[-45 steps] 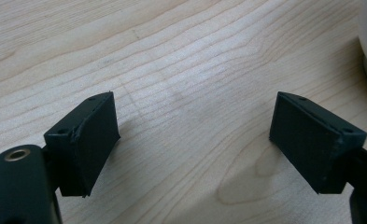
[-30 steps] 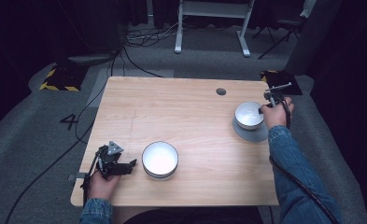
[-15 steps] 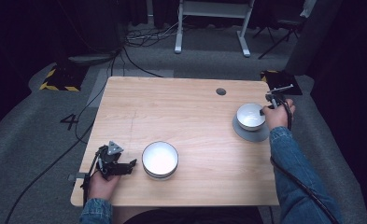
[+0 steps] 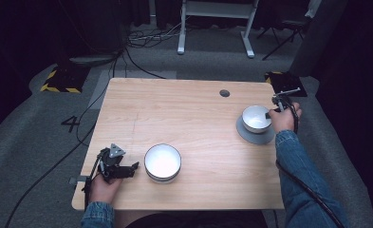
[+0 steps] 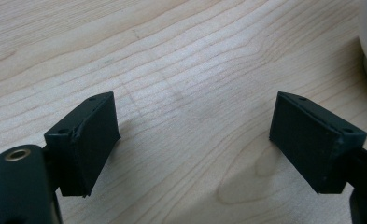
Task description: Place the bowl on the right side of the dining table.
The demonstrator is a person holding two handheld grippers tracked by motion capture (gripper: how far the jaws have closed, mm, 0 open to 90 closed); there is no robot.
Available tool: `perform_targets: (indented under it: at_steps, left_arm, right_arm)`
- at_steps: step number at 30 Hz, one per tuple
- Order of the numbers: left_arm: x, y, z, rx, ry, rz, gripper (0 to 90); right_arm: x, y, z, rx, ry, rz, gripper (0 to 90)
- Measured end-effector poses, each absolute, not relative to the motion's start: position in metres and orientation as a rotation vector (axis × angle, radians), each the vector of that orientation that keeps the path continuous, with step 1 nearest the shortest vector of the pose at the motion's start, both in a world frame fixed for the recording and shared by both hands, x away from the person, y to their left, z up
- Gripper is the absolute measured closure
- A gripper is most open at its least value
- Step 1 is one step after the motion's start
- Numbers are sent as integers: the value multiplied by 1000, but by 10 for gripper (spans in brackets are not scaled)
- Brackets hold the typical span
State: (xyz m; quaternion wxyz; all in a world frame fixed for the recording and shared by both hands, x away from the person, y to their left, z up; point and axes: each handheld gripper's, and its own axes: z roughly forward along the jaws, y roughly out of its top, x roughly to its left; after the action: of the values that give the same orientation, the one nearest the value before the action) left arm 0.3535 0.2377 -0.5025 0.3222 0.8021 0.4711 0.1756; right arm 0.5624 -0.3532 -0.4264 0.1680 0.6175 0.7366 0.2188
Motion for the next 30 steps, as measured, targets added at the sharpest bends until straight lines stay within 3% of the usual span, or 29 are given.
perform_targets:
  at_steps: [8,16,30]
  left_arm:
    - [353,237,-503,2103,1237,451,158]
    - [353,237,-503,2104,1237,451,158]
    - [353,238,-503,2106,1237,450,158]
  right_arm:
    - [562,-358,-430,1750,2095,635,830]
    - [561,-359,-415,1700,2057,648,651]
    - [549,-346,-381,1539,2110,766,565]
